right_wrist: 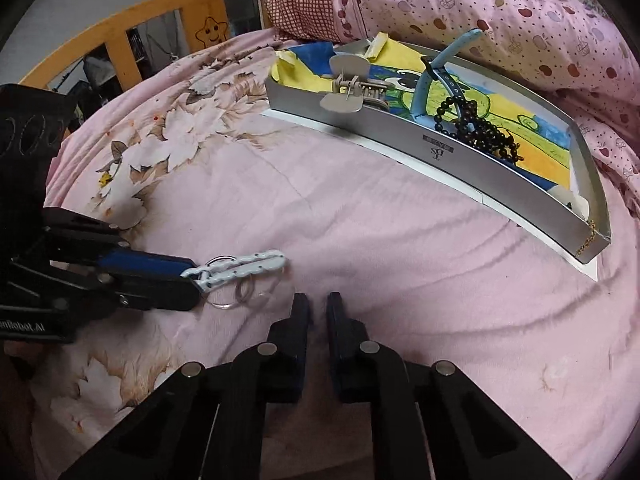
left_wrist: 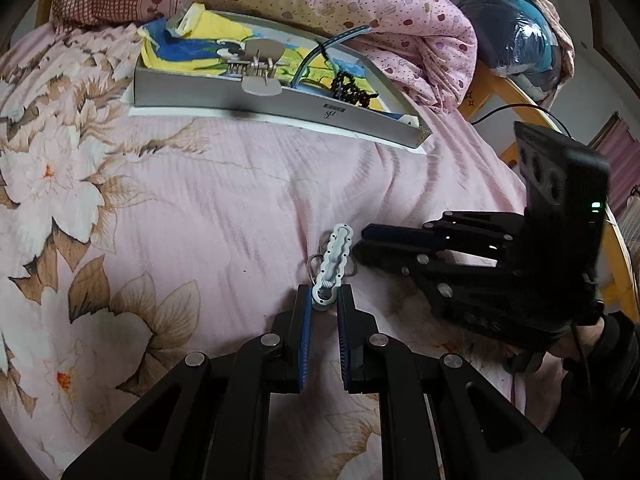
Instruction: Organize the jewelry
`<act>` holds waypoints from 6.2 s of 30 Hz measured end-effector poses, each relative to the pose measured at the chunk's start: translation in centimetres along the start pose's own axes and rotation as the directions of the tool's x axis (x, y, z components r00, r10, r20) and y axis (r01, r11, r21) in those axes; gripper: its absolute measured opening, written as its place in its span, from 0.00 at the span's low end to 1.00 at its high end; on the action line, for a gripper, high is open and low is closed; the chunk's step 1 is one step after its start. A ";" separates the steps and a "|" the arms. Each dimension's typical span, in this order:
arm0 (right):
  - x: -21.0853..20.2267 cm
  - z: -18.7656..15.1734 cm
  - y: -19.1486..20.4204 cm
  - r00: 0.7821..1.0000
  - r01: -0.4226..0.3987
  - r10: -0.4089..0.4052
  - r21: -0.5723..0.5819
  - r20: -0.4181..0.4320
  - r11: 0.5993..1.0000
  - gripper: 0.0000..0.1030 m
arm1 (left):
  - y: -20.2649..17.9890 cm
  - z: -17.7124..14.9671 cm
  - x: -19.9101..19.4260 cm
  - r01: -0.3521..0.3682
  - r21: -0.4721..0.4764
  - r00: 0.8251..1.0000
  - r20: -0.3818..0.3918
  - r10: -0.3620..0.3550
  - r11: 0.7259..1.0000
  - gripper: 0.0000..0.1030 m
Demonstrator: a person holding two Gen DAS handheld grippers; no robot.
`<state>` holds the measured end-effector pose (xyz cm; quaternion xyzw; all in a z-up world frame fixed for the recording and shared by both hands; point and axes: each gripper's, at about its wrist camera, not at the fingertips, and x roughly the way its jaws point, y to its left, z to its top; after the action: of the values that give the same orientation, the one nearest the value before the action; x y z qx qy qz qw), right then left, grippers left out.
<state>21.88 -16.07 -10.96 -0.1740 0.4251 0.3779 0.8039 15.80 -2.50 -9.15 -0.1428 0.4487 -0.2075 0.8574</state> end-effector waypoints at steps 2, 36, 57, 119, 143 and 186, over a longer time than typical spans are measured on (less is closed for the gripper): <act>0.0 0.0 -0.2 1.000 -0.006 0.006 0.010 0.000 1.000 0.10 | 0.1 -0.2 -0.5 0.005 -0.004 1.000 0.009 -0.005 1.000 0.09; -0.1 -1.1 5.0 0.999 -0.003 -0.001 -0.098 -0.041 0.995 0.03 | 1.4 -1.6 -3.2 0.067 -0.064 0.997 0.036 -0.065 0.996 0.01; -2.3 -2.4 3.4 1.000 0.031 -0.031 -0.013 -0.003 0.999 0.02 | -2.1 -0.5 -0.1 0.046 0.257 0.998 -0.055 -0.033 0.965 0.20; -0.3 0.1 4.3 0.991 -0.101 0.101 -0.004 0.091 0.995 0.45 | 3.4 3.8 -2.0 0.186 -0.058 0.982 0.045 -0.184 0.981 0.11; -2.8 4.4 0.8 0.968 0.025 -0.042 0.072 0.246 0.997 0.04 | 3.1 6.2 -3.6 0.129 0.000 0.985 0.115 -0.128 0.992 0.11; -2.0 12.2 -5.6 0.925 0.235 -0.278 0.183 0.261 0.955 0.60 | 8.4 15.9 -0.6 0.018 -0.176 0.974 0.227 0.022 0.984 0.56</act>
<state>32.19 -13.34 -2.49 -0.1118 0.3059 0.2576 0.9097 30.56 6.07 -3.50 -0.2406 0.3640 -0.1483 0.8875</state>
